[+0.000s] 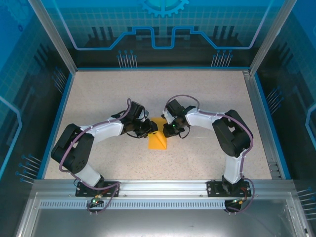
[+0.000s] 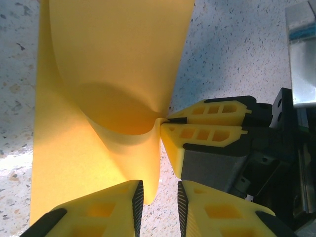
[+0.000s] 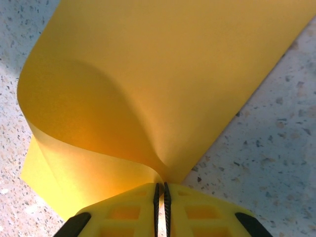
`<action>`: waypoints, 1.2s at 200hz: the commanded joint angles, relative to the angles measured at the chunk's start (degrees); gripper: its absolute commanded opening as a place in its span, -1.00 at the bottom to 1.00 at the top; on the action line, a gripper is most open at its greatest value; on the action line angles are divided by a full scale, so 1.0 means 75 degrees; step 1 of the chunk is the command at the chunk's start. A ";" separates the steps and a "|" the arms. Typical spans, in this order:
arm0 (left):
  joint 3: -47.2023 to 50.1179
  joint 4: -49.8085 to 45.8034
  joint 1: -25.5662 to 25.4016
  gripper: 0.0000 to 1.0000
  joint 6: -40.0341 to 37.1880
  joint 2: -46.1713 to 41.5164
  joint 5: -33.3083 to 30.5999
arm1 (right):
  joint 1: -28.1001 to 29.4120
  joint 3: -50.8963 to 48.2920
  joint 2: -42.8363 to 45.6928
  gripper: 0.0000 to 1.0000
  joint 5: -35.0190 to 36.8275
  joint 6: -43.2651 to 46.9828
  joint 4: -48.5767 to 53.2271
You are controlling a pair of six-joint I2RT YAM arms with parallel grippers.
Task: Fold a paper plane with a square sheet of paper (pick it up from the middle)
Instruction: Fold the triangle a second time at the center of the table.
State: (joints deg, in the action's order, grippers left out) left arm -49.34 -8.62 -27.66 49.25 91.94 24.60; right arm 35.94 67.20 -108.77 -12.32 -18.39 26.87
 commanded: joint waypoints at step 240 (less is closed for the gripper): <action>0.0492 0.1748 -0.0198 -0.64 0.1085 0.0540 0.0728 | -0.0140 0.0110 -0.0198 -0.73 0.0048 -0.0099 0.0190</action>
State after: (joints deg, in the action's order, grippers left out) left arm -45.15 3.57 -28.71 57.08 95.53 28.58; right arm 35.94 67.20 -109.12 -11.99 -19.03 27.07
